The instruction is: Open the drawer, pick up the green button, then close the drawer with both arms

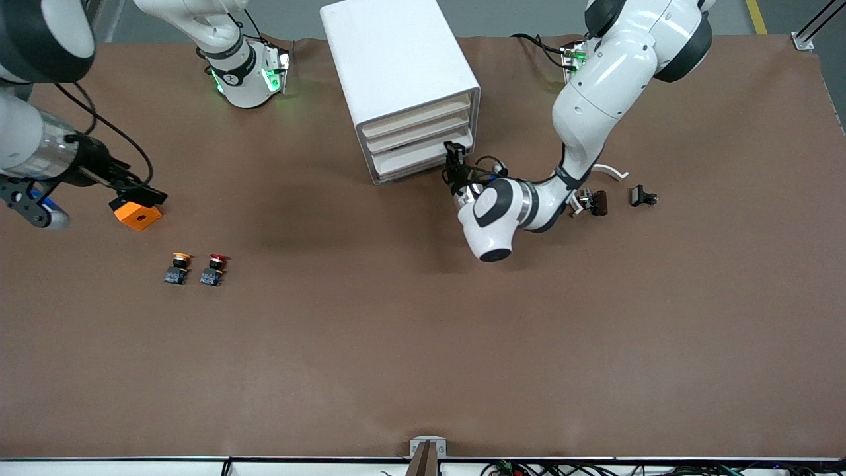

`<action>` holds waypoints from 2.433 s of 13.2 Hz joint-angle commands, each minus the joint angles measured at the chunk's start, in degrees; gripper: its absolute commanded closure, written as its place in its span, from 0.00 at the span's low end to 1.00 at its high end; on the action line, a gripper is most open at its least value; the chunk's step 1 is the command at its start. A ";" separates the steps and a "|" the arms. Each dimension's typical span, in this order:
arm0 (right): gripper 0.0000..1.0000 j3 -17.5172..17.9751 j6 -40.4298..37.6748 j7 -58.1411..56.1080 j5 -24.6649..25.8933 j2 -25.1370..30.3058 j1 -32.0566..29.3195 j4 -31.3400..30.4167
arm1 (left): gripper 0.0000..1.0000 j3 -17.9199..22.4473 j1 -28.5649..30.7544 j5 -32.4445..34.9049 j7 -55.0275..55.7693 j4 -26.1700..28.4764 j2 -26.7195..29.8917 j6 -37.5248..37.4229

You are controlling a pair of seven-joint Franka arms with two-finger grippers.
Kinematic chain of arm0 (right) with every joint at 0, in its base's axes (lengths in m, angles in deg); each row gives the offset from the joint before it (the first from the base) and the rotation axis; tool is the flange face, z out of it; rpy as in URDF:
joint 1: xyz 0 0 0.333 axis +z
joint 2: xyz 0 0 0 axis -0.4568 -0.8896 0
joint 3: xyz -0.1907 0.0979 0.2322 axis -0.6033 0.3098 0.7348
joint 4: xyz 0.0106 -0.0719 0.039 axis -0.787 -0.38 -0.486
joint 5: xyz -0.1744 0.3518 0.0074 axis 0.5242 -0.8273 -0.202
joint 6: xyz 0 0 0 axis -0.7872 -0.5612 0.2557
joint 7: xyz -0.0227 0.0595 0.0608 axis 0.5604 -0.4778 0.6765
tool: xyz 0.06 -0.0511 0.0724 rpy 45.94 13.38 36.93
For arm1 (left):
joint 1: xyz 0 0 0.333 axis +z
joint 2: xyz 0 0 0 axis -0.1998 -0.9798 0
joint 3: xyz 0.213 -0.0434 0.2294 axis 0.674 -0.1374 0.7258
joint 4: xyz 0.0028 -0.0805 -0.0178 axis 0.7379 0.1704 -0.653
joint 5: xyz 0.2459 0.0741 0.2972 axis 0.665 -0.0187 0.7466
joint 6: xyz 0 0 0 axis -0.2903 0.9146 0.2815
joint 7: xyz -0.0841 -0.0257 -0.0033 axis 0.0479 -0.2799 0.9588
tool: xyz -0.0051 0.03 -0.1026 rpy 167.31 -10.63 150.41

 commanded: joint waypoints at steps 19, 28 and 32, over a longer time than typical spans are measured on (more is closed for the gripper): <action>0.00 -0.49 29.15 66.03 -0.16 -15.08 37.52 -1.81 | 0.00 6.00 6.95 1.37 -11.82 -12.18 3.36 0.60; 0.00 -0.58 32.94 71.05 0.80 -24.93 44.91 -0.14 | 0.00 6.00 10.99 13.59 -53.28 -3.85 19.52 13.77; 0.00 -0.49 33.12 70.44 5.37 -26.87 46.50 -0.05 | 0.00 6.09 10.91 15.95 -75.69 6.87 28.22 20.98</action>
